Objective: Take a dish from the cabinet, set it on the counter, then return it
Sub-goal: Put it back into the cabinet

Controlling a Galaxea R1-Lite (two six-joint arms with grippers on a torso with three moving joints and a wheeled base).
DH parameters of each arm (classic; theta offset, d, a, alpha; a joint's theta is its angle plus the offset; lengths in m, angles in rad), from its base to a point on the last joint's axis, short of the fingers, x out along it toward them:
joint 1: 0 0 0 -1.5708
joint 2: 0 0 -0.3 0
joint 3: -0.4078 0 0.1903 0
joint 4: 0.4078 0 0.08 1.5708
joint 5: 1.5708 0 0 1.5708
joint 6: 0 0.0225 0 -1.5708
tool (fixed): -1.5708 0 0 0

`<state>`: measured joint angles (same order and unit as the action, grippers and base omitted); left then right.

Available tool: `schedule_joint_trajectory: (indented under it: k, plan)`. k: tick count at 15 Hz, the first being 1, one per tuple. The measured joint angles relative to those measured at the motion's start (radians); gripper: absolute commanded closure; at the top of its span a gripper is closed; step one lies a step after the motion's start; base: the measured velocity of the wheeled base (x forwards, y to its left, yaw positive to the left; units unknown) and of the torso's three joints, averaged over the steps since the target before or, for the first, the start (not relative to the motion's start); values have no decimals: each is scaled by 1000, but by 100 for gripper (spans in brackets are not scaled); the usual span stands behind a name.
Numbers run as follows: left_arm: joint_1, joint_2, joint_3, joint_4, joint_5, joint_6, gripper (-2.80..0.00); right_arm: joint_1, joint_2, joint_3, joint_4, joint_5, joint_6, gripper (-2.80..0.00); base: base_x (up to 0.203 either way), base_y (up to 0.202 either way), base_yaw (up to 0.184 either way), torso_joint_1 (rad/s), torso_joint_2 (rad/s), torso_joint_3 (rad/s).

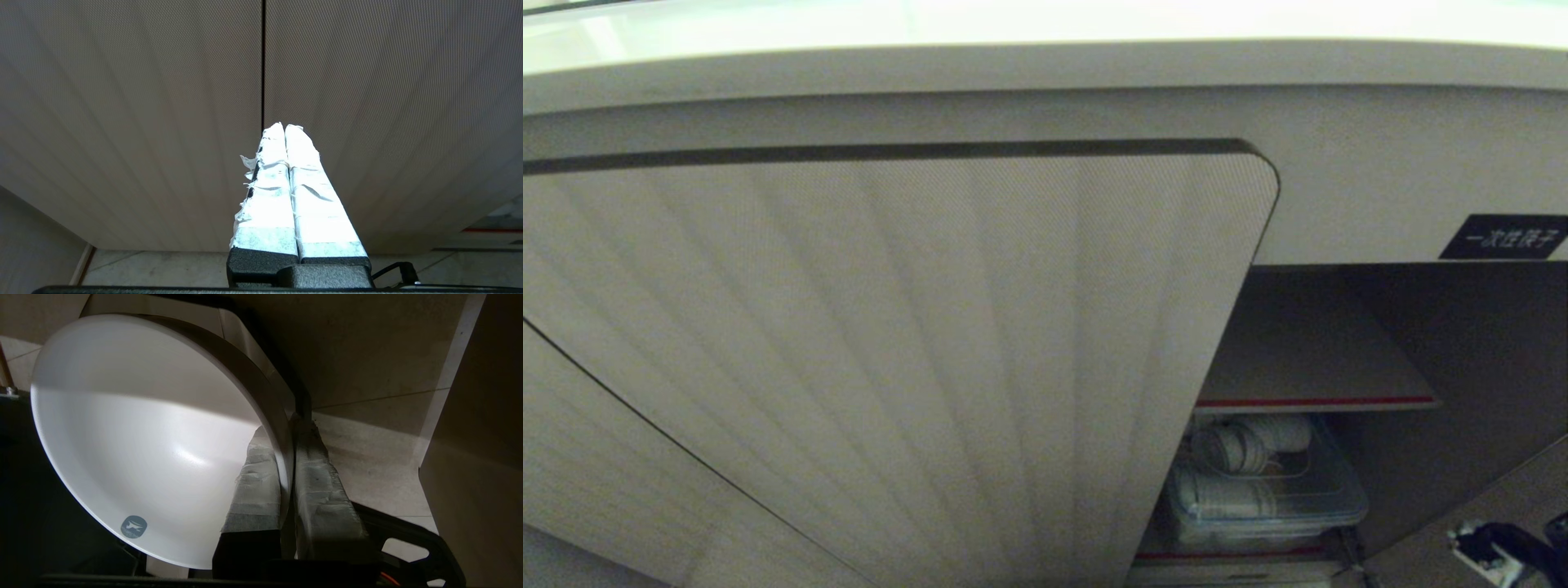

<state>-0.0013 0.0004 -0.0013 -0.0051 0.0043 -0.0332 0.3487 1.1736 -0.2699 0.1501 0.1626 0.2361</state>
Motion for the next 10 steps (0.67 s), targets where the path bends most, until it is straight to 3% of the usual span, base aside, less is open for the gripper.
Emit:
schedule_joint_trajectory:
  k: [3, 10]
  plan:
    - [0, 0, 0, 0, 0, 0, 0, -23, 47, -28, -17, -21, 7, 0, 0, 0, 0, 0, 0, 0]
    - [0, 0, 0, 0, 0, 0, 0, -31, 111, -36, -144, -21, 211, 0, 0, 0, 0, 0, 0, 0]
